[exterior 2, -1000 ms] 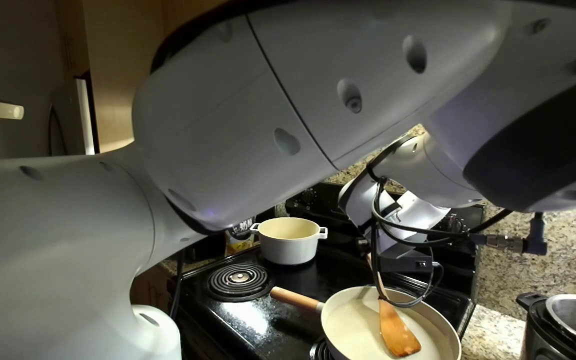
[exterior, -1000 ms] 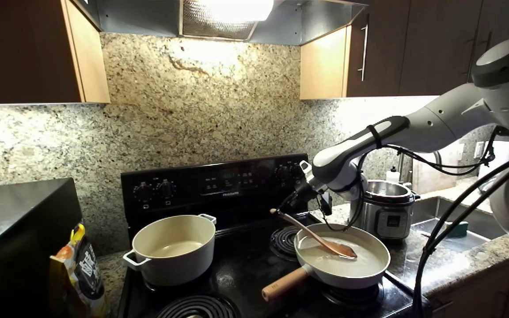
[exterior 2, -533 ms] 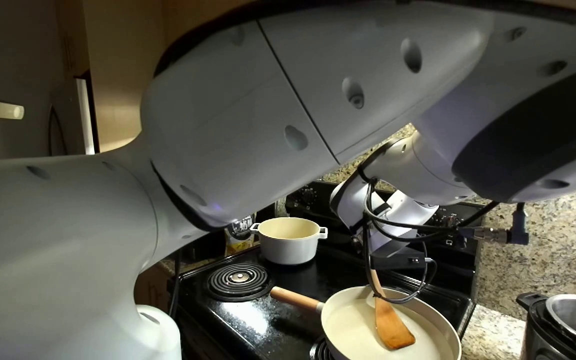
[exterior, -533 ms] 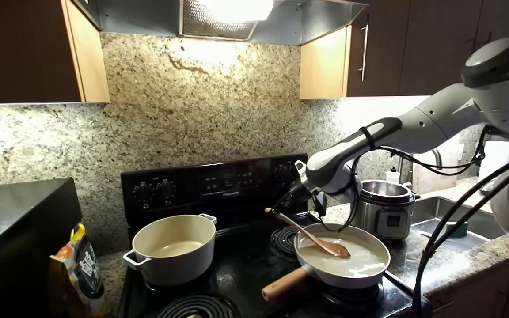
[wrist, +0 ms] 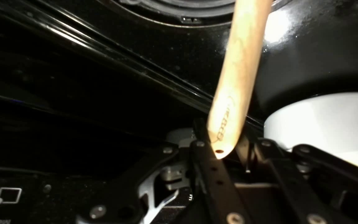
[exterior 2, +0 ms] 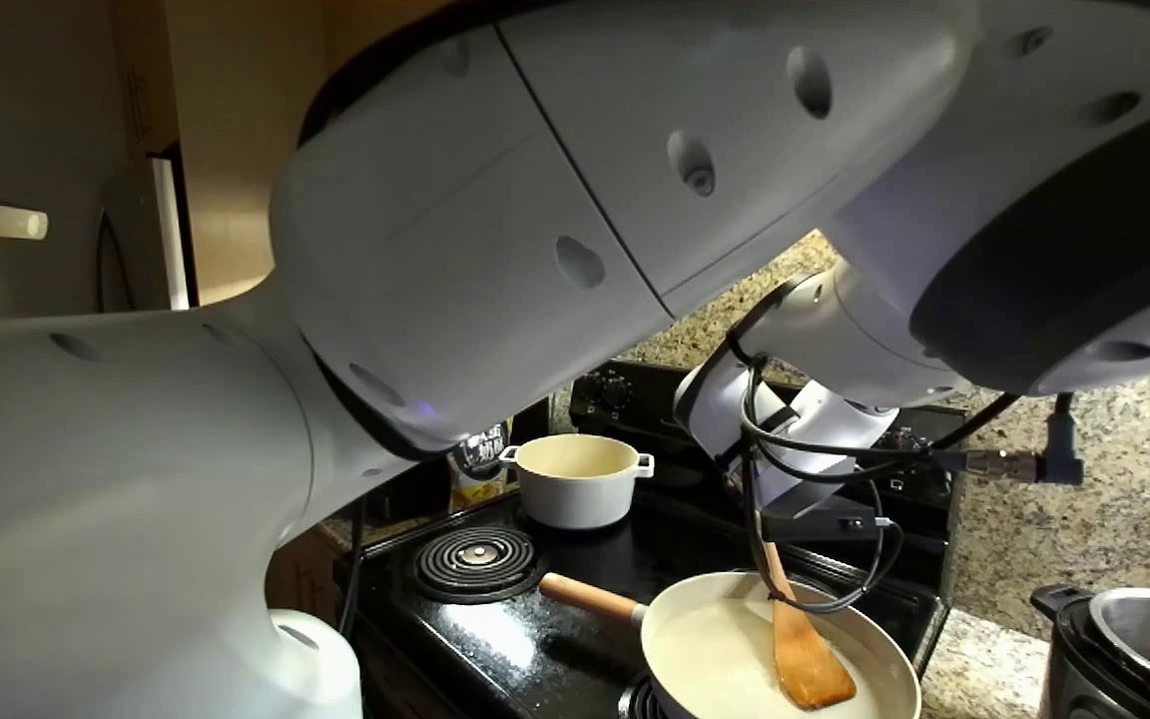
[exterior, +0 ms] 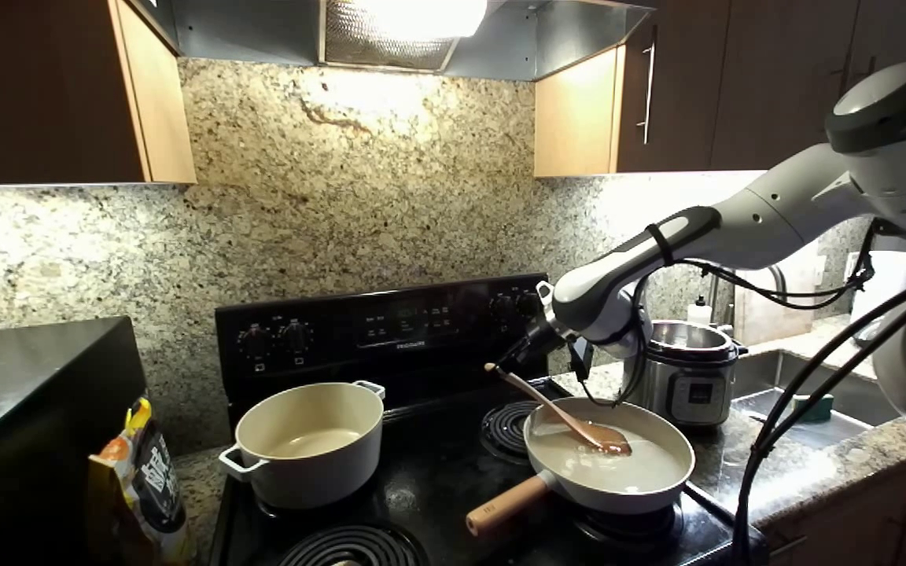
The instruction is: Stir the contents of the pan with the wooden spoon
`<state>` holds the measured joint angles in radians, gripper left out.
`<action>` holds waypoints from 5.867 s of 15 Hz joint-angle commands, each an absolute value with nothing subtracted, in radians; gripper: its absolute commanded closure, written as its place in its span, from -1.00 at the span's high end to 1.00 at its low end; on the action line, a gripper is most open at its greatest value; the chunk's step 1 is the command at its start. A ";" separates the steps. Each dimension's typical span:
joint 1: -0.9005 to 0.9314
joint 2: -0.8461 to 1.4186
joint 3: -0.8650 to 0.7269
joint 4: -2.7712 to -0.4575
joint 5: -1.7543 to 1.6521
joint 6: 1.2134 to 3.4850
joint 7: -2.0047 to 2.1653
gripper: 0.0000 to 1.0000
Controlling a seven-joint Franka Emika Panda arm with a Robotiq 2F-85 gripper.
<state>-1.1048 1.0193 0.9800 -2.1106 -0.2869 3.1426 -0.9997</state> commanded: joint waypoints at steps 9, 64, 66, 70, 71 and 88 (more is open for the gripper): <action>-1.080 0.991 0.950 -2.213 -0.310 3.184 -0.952 -0.79; -1.248 1.024 1.004 -2.268 -0.354 3.059 -1.024 -0.79; -1.230 1.028 1.006 -2.278 -0.347 3.059 -1.012 -0.79; -1.166 1.016 1.005 -2.271 -0.340 3.049 -0.995 -0.79; -1.151 1.015 1.007 -2.266 -0.337 3.048 -0.990 -0.79; -1.227 1.088 1.082 -2.145 -0.313 3.050 -0.977 -0.79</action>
